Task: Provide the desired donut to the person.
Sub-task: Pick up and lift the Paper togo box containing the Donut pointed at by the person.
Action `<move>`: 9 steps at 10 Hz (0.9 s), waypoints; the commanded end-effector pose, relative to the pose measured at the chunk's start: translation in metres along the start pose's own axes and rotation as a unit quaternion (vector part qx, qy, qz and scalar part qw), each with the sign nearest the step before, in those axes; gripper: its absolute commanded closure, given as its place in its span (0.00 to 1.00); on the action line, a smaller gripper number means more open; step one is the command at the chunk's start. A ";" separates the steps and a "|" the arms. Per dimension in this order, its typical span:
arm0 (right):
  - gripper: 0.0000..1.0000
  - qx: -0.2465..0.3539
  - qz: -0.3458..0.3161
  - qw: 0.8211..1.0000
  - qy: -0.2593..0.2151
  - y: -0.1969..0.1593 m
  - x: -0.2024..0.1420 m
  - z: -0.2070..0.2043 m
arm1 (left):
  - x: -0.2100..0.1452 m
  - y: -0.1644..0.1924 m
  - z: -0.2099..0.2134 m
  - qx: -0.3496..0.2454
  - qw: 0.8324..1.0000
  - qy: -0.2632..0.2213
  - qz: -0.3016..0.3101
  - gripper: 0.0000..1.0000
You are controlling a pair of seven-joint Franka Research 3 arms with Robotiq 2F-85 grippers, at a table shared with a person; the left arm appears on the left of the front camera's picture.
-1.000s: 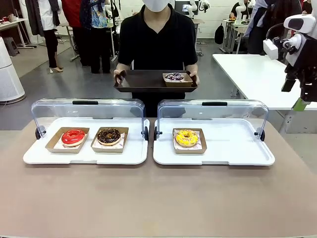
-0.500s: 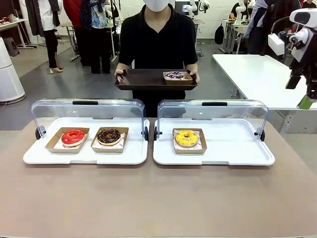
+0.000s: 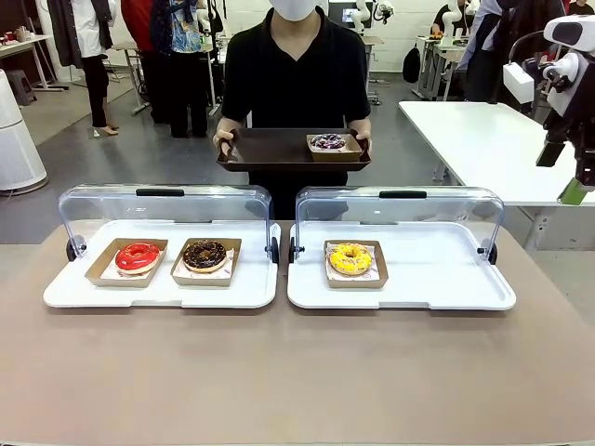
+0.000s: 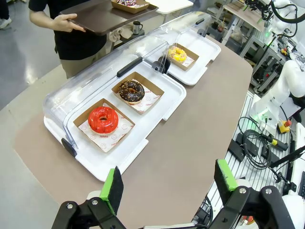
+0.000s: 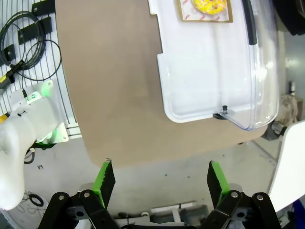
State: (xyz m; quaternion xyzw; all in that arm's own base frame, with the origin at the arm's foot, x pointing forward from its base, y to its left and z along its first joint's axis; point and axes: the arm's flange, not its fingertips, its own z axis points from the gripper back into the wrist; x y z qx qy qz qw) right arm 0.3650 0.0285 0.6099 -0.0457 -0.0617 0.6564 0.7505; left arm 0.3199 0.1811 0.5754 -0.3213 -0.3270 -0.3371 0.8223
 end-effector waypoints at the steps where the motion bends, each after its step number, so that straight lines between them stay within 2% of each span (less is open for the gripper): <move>1: 0.00 0.005 0.002 1.000 0.001 0.000 0.001 -0.001 | 0.000 -0.001 0.001 -0.005 1.000 -0.011 -0.009 0.00; 3: 0.00 0.000 0.000 1.000 0.000 0.000 0.000 0.000 | 0.000 -0.001 0.001 -0.005 1.000 -0.011 -0.009 0.00; 4: 0.00 0.032 -0.053 0.995 -0.081 -0.015 -0.027 0.002 | 0.000 -0.001 0.001 -0.005 1.000 -0.011 -0.009 0.00; 5: 0.00 0.064 -0.071 0.985 -0.147 -0.027 -0.050 0.001 | 0.000 -0.001 0.001 -0.005 1.000 -0.011 -0.009 0.00; 6: 0.00 0.060 -0.085 0.970 -0.218 -0.038 -0.070 -0.003 | 0.000 -0.001 0.001 -0.005 1.000 -0.011 -0.009 0.00; 7: 0.00 0.070 -0.113 0.941 -0.310 -0.049 -0.091 -0.008 | 0.000 -0.001 0.001 -0.005 1.000 -0.011 -0.009 0.00; 8: 0.00 0.069 -0.125 0.903 -0.406 -0.059 -0.114 -0.016 | 0.000 -0.001 0.001 -0.005 1.000 -0.011 -0.009 0.00; 9: 0.00 0.074 -0.118 0.882 -0.450 -0.065 -0.132 -0.028 | 0.000 -0.001 0.001 -0.005 1.000 -0.011 -0.009 0.00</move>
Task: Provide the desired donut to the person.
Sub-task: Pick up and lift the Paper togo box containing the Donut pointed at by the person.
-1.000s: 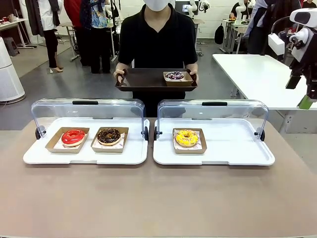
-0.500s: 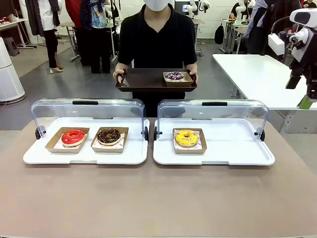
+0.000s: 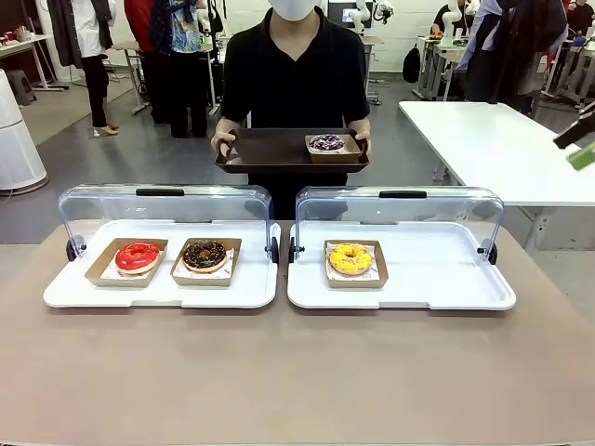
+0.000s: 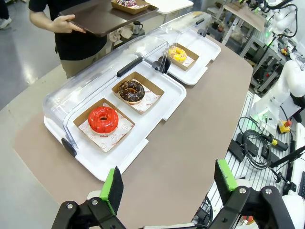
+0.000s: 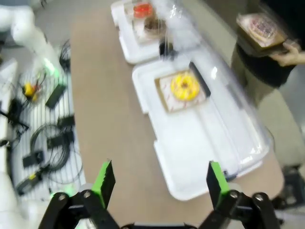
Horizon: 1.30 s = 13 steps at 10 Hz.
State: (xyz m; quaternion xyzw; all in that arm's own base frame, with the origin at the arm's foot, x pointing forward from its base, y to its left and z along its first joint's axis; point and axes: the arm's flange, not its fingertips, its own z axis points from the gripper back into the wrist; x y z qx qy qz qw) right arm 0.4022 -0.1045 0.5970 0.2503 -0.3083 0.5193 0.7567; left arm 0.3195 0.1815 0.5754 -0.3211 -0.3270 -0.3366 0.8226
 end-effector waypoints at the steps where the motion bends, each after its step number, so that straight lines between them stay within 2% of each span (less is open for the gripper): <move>1: 0.00 0.055 -0.001 0.992 -0.118 -0.023 -0.027 -0.002 | 0.000 -0.001 0.000 -0.005 1.000 -0.011 -0.009 0.00; 4: 0.00 0.098 0.007 0.984 -0.150 -0.032 -0.070 -0.004 | 0.000 -0.001 0.000 -0.005 1.000 -0.011 -0.009 0.00; 8: 0.00 0.104 0.039 0.983 -0.143 -0.031 -0.075 -0.006 | 0.000 -0.001 0.000 -0.005 1.000 -0.011 -0.009 0.00; 9: 0.00 0.109 0.006 0.982 -0.152 -0.028 -0.083 -0.011 | 0.000 -0.001 0.000 -0.005 1.000 -0.011 -0.009 0.00; 13: 0.00 0.109 0.006 0.982 -0.152 -0.028 -0.083 -0.011 | 0.000 -0.001 0.000 -0.005 1.000 -0.011 -0.009 0.00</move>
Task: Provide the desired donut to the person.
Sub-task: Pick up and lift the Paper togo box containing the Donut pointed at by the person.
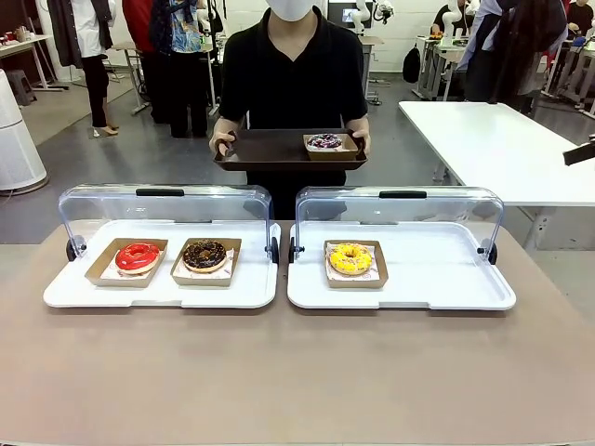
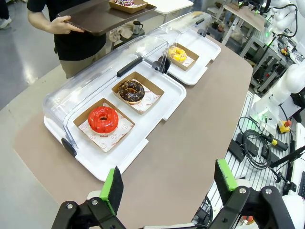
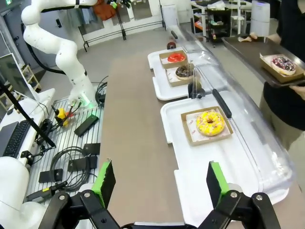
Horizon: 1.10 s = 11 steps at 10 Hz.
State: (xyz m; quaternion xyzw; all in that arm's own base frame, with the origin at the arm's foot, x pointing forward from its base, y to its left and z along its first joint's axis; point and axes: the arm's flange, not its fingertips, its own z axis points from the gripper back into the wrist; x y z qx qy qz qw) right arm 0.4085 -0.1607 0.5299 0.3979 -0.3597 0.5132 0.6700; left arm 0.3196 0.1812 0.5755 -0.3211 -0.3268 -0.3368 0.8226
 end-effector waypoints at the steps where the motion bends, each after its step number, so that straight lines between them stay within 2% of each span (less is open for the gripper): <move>1: 0.00 0.004 -0.002 1.000 -0.009 0.000 -0.001 -0.003 | 0.000 0.000 0.000 -0.005 1.000 -0.011 -0.009 0.00; 2: 0.00 0.000 0.000 1.000 0.000 0.000 0.000 0.000 | 0.000 0.000 0.000 -0.005 1.000 -0.011 -0.009 0.00; 4: 0.00 0.017 0.077 0.996 -0.047 0.007 -0.006 -0.009 | 0.000 0.000 0.000 -0.005 1.000 -0.011 -0.009 0.00; 5: 0.00 0.015 0.080 0.995 -0.060 0.006 -0.006 -0.010 | 0.000 0.000 0.000 -0.005 1.000 -0.011 -0.009 0.00; 6: 0.00 0.026 0.086 0.995 -0.052 0.006 -0.006 -0.009 | 0.000 0.000 0.000 -0.005 1.000 -0.011 -0.009 0.00; 7: 0.00 0.008 0.058 0.998 -0.029 0.003 0.000 -0.006 | 0.000 0.000 0.000 -0.005 1.000 -0.011 -0.009 0.00; 11: 0.00 0.008 0.058 0.998 -0.029 0.003 0.000 -0.006 | 0.000 0.000 0.000 -0.005 1.000 -0.011 -0.009 0.00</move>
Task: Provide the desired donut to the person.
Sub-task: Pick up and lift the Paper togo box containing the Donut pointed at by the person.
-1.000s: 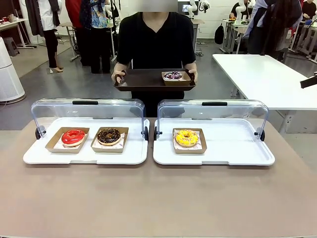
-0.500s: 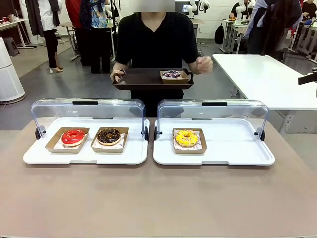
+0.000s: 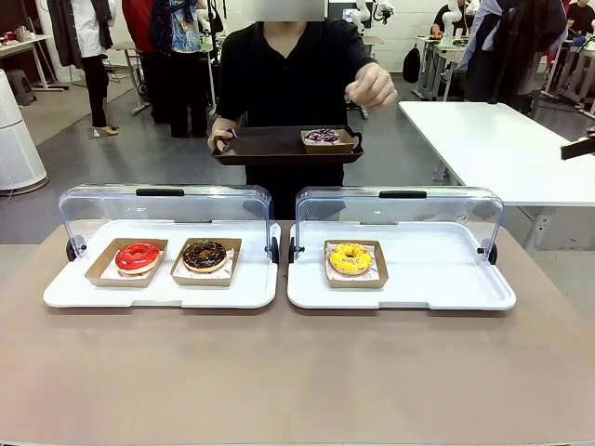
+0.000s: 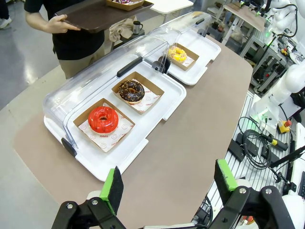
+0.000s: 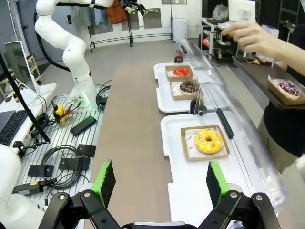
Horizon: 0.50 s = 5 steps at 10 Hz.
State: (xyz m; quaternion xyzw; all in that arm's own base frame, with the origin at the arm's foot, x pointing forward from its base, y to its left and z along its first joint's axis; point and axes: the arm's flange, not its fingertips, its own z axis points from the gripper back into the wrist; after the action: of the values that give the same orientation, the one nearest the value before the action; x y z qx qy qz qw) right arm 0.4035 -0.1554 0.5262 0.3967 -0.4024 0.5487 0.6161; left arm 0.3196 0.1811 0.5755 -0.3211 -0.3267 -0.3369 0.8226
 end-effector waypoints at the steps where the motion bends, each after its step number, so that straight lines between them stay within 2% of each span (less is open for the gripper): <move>1: 0.00 -0.004 -0.011 1.000 0.004 -0.002 0.002 0.000 | 0.000 0.000 0.000 -0.005 1.000 -0.011 -0.009 0.00; 5: 0.00 -0.004 -0.011 1.000 0.004 -0.002 0.002 0.000 | 0.000 0.000 0.000 -0.005 1.000 -0.011 -0.009 0.00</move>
State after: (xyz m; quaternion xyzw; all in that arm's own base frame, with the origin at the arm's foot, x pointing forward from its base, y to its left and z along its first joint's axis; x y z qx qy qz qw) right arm 0.4036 -0.1551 0.5263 0.3968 -0.4022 0.5489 0.6160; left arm 0.3196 0.1811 0.5755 -0.3211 -0.3267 -0.3369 0.8226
